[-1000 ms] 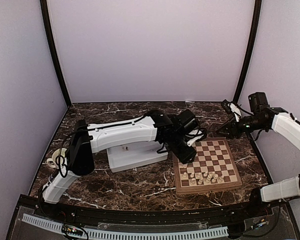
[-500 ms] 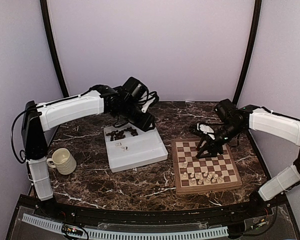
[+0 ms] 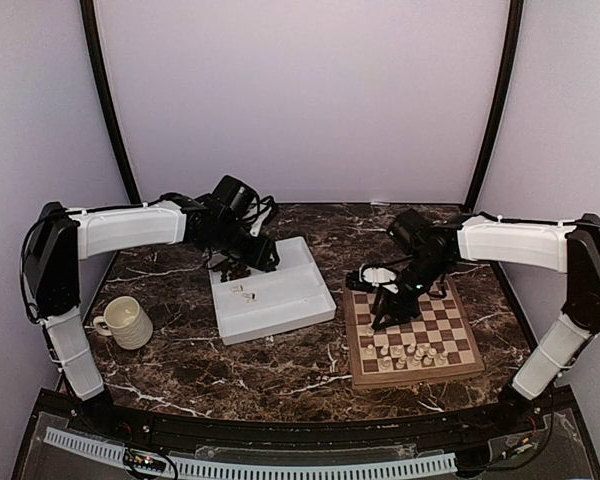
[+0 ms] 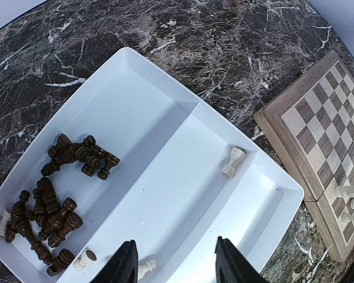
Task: Set up the chess pieces on the board
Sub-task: Pick up the knight from the chessboard, then place the knight at g1.
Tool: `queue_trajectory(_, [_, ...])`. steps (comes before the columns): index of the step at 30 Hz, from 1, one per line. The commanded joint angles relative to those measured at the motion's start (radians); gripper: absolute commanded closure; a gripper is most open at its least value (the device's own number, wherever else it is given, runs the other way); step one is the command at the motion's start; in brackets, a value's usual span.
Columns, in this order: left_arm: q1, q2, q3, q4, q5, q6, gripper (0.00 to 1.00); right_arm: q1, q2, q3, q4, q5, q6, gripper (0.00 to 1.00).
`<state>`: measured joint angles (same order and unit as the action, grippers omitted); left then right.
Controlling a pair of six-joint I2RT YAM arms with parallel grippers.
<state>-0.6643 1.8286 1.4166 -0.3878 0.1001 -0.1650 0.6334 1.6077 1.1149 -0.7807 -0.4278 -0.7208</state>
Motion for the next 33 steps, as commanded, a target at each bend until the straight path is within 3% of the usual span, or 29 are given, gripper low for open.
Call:
queue_trajectory(1, [-0.005,-0.063,0.008,0.024,0.034,-0.005,0.53,0.022,0.032,0.035,0.017,0.023,0.000,0.59])
queue_trajectory(7, [-0.005,-0.068,0.013,0.017,0.030,-0.001,0.53,0.041,0.065,0.045,0.010,0.031,-0.012,0.67])
queue_trajectory(18, [-0.006,-0.063,0.013,0.012,0.041,0.000,0.53,0.042,0.069,0.065,-0.016,0.038,-0.006,0.99])
queue_trajectory(25, [-0.005,-0.063,0.016,0.004,0.037,0.004,0.53,-0.003,-0.087,0.029,-0.086,0.093,-0.002,1.00])
queue_trajectory(33, [-0.005,-0.067,0.019,-0.002,0.028,0.014,0.53,-0.232,-0.311,-0.097,-0.196,0.116,-0.075,1.00])
